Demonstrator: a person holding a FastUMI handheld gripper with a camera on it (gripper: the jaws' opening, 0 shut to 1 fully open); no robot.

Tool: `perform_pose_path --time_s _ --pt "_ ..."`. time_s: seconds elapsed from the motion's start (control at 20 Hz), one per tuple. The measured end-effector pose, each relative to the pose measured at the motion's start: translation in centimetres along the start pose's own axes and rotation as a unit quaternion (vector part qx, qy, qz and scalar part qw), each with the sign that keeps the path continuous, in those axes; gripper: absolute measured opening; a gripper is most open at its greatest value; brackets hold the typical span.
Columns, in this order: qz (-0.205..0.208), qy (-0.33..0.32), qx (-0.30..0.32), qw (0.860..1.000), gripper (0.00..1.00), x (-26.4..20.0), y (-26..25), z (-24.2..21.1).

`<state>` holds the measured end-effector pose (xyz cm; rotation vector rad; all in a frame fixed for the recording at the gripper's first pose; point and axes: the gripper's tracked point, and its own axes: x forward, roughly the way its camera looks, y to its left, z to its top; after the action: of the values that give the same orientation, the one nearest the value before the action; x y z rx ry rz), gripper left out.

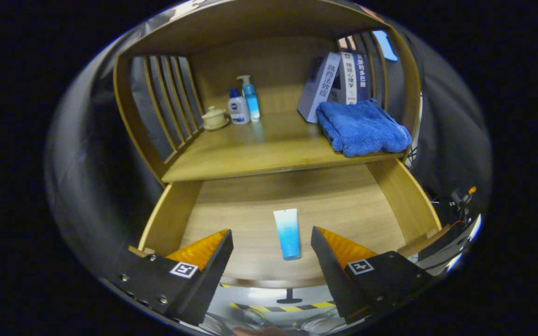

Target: Pull open the drawer, take out the items inside it, and place them on the countertop above the cabinet.

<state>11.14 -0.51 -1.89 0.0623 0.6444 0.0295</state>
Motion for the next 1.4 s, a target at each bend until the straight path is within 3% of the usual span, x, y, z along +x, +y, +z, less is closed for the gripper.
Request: perform_pose_path --time_s 0.35,0.6,0.7,0.9,1.05,1.1,1.25,1.4 --pt "-0.040 0.129 -0.037 0.990 1.00 7.1 -2.2 -2.9" --pt "-0.031 0.196 0.010 0.980 0.84 9.1 -2.8 -5.0" --pt "-0.035 0.195 0.027 0.980 0.85 9.7 -3.0 -4.7" --pt "-0.020 0.219 0.033 0.975 0.49 10.5 -1.9 -6.1" --pt "-0.023 0.218 0.020 0.976 0.54 9.8 -2.1 -5.1" --pt "-0.026 0.214 0.021 0.976 0.38 10.1 -2.1 -5.4" --pt "-0.033 0.195 0.012 0.980 0.38 10.1 -2.4 -5.4" --pt "-0.007 0.160 0.006 0.987 0.37 8.5 -1.6 -4.5"
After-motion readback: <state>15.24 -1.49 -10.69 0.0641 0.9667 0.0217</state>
